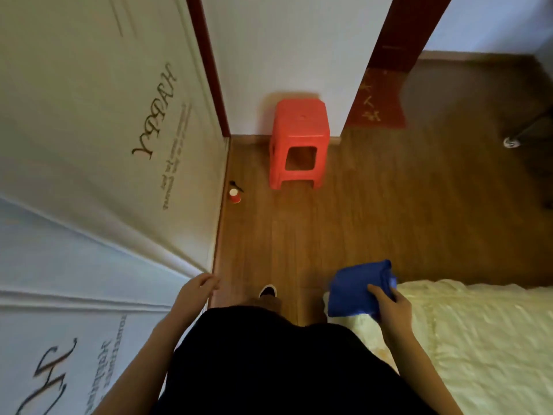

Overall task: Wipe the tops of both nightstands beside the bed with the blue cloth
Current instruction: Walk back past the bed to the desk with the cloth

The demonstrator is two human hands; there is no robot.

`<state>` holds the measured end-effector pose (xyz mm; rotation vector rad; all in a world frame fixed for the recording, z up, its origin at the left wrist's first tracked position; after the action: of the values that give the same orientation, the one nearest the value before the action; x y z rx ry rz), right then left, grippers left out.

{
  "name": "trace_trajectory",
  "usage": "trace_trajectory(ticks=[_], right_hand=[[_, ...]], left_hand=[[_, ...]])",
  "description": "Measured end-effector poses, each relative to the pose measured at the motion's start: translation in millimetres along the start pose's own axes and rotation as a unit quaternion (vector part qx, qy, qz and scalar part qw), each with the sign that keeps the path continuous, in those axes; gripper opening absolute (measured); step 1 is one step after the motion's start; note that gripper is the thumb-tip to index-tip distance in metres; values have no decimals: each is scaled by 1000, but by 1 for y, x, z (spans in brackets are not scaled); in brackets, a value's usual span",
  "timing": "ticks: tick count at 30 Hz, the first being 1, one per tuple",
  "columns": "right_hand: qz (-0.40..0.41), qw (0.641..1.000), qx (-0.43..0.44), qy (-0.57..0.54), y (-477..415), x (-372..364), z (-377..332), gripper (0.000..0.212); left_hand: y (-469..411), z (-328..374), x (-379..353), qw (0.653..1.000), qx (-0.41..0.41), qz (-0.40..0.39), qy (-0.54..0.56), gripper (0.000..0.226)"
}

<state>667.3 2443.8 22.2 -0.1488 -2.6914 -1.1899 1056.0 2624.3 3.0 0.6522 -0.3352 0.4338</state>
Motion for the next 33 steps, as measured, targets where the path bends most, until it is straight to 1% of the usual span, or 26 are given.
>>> trace_trajectory(ticks=[4, 7, 9, 12, 15, 17, 19, 20, 22, 25, 27, 29, 33], right_hand=[[55, 997, -15, -53, -29, 7, -54, 27], [95, 991, -28, -94, -49, 19, -83, 27], [122, 985, -35, -121, -67, 28, -100, 27], [149, 974, -47, -163, -103, 37, -121, 24], [164, 967, -64, -186, -152, 42, -154, 25], [159, 965, -76, -195, -187, 42, -187, 26], [152, 967, -81, -187, -219, 42, -226, 31], [148, 970, -77, -177, -235, 42, -247, 32], [136, 977, -60, -151, -265, 40, -293, 28], [123, 981, -34, -145, -306, 38, -358, 25], [114, 980, -29, -161, -333, 41, -395, 27], [109, 977, -28, -180, -362, 45, -428, 31], [122, 972, -32, -198, -425, 62, -478, 34]], left_hand=[[-106, 111, -1, 991, -77, -77, -73, 25], [-169, 181, -23, 981, -117, -129, -80, 22], [-205, 220, -47, 976, -129, -157, -75, 18], [-255, 264, -80, 972, -119, -179, -96, 15], [-308, 297, -113, 963, -131, -204, -113, 24], [-344, 318, -129, 963, -140, -194, -125, 28], [-370, 343, -142, 960, -143, -195, -144, 17], [-381, 357, -147, 958, -144, -193, -154, 19], [-414, 373, -156, 962, -139, -185, -143, 27], [-459, 404, -167, 975, -111, -153, -118, 17], [-480, 433, -176, 981, -88, -140, -103, 21], [-507, 455, -189, 984, -67, -133, -99, 18], [-578, 500, -233, 979, -46, -150, -127, 23]])
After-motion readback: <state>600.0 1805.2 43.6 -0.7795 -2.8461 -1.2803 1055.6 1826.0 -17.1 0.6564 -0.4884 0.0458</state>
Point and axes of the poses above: each hand's wrist, its own y-axis away from the middle knuckle, its own x-axis out of the back of the hand, z = x × y, the point moved 6 cm from there along -y, towards the middle knuckle, and after that the axes turned 9 degrees about -x, right-handed, at the moved point
